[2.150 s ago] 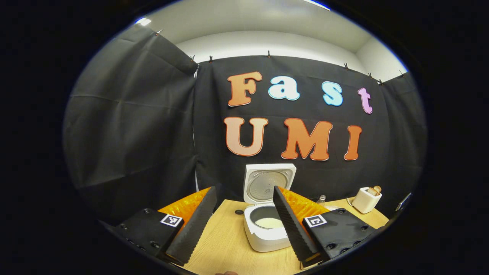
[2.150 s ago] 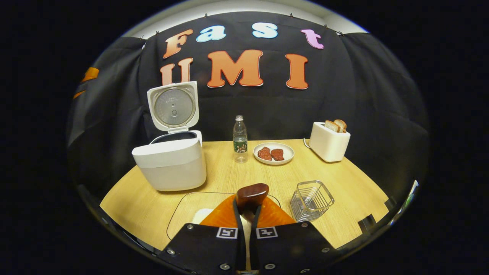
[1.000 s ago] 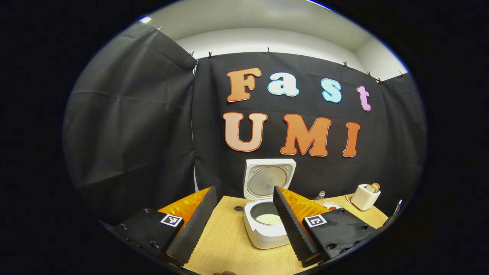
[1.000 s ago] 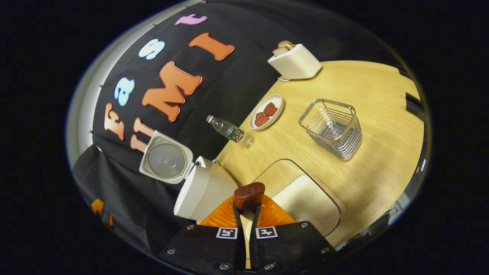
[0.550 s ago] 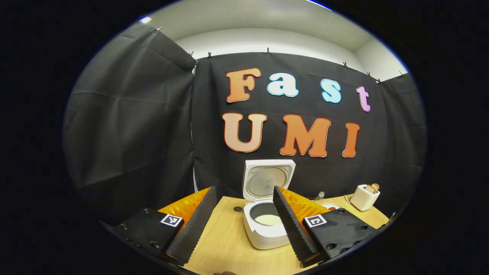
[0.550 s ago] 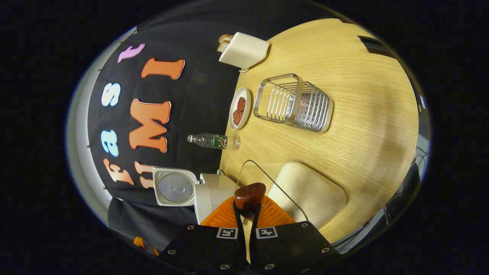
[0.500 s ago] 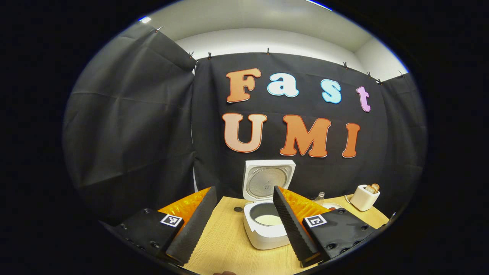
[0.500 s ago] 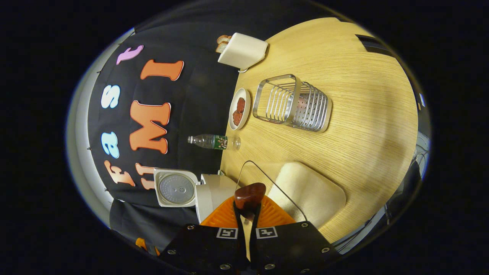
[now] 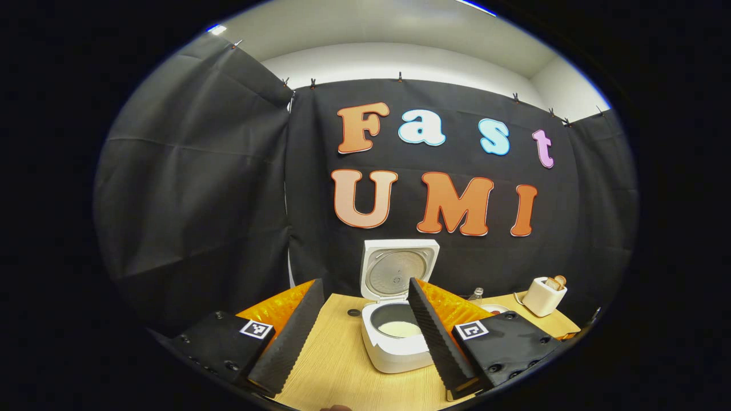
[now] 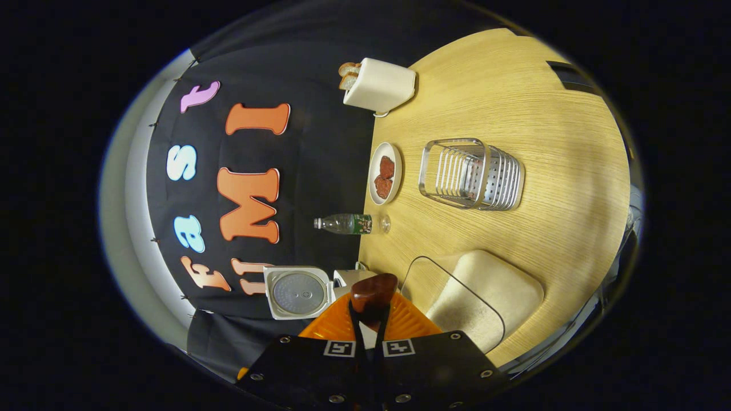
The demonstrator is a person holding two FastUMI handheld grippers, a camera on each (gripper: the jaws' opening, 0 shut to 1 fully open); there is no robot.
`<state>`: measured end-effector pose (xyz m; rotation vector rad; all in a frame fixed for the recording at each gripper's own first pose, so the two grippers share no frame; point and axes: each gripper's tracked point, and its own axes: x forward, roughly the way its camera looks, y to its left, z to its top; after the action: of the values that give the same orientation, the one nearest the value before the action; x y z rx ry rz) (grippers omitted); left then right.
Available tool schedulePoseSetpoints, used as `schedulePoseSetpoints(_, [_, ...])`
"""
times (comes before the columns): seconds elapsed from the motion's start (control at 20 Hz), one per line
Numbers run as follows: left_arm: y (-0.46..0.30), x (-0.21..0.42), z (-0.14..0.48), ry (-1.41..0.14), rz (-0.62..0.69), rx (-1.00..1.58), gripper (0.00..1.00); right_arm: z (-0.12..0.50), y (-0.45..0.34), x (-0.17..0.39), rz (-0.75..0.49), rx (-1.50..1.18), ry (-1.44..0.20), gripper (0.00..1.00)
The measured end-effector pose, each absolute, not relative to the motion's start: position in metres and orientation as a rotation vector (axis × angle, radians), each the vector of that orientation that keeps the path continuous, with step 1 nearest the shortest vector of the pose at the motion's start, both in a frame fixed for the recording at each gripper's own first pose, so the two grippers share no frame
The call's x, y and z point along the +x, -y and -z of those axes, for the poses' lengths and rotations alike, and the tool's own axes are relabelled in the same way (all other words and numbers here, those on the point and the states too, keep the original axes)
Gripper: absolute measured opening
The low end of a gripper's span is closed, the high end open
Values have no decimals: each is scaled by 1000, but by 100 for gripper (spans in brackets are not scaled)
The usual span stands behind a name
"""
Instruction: Close the left gripper, press the button to open the rice cooker; take a wooden spoon from the chopstick holder with the right hand, scoop a spoonful of rice and pour it into the rice cooker, then put the wooden spoon back into the chopstick holder.
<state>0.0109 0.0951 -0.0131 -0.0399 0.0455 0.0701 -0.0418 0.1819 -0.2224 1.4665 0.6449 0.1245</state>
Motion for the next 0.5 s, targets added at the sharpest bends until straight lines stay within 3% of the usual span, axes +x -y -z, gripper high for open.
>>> schedulePoseSetpoints(0.5, [-90, 12, 14, -45, -69, -34, 100, 159, -195, -9, -208, 1514, -629, 3])
